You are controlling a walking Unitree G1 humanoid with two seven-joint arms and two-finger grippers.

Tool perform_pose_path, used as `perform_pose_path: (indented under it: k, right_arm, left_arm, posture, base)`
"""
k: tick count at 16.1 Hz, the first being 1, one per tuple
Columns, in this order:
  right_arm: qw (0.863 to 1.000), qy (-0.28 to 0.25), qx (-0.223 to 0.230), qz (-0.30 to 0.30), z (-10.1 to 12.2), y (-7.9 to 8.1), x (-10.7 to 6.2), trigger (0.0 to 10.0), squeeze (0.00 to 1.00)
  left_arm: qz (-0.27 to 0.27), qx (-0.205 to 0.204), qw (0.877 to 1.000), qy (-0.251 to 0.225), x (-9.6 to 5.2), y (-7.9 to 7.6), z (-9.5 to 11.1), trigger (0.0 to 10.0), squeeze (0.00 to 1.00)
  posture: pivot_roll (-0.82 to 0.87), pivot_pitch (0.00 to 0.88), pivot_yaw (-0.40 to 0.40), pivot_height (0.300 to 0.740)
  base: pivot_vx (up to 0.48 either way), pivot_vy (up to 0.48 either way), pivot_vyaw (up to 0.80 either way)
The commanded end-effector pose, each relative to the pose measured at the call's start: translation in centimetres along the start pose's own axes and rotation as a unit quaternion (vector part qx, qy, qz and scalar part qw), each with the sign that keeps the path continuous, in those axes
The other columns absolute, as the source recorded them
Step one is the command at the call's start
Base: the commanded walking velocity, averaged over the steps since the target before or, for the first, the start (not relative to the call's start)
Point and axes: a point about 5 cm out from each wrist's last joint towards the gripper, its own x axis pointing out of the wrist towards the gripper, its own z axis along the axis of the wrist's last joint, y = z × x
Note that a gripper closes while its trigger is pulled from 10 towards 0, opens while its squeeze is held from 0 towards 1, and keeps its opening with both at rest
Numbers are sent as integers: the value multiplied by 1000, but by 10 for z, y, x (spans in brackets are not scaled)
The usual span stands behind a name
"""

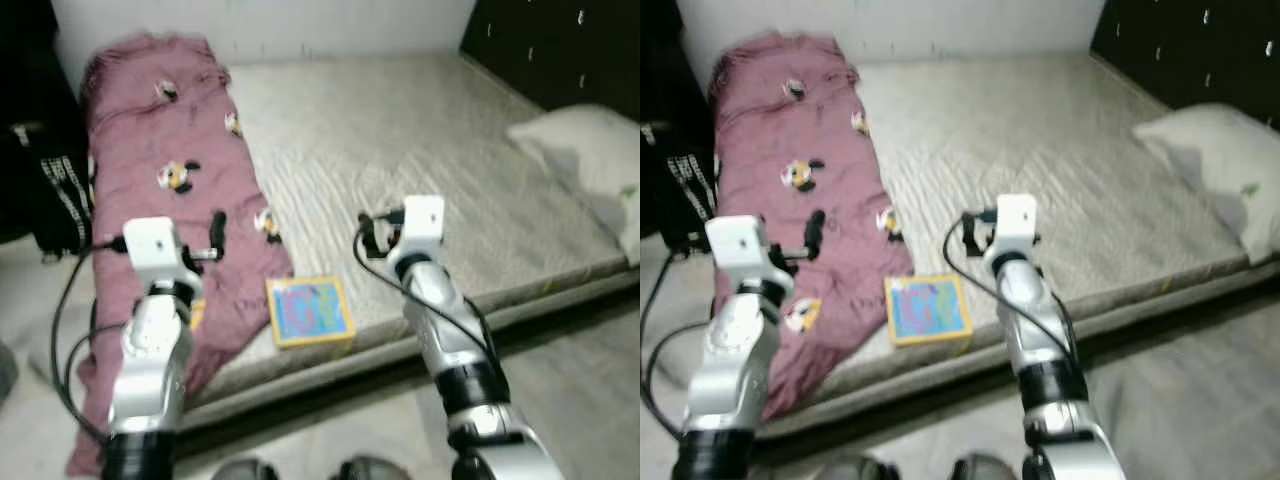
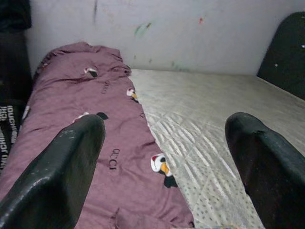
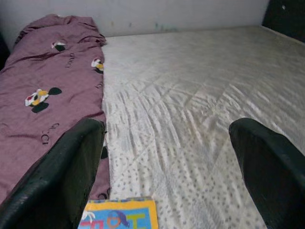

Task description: Clean up the room

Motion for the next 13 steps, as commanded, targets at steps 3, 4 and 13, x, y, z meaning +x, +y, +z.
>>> perform_pose_path:
  k: [3, 4, 13]
  right_arm:
    - [1000, 2, 3, -10, 1, -6, 0, 10000, 0]
    - [1000, 2, 3, -11, 1, -7, 0, 10000, 0]
    - [1000, 1, 1, -9, 1, -6, 0, 10000, 0]
  left_arm:
    - [-20, -2, 1000, -7, 1, -6, 3, 10000, 0]
    - [-21, -3, 1000, -7, 1, -7, 3, 10000, 0]
    - [-29, -4, 1000, -12, 0, -8, 3, 10000, 0]
  posture:
    - [-52, 0, -34, 740]
    - [-54, 0, -35, 740]
    - [-54, 0, -34, 740]
  base:
    - [0, 0, 0]
    - [0, 0, -431]
    - [119, 0, -53]
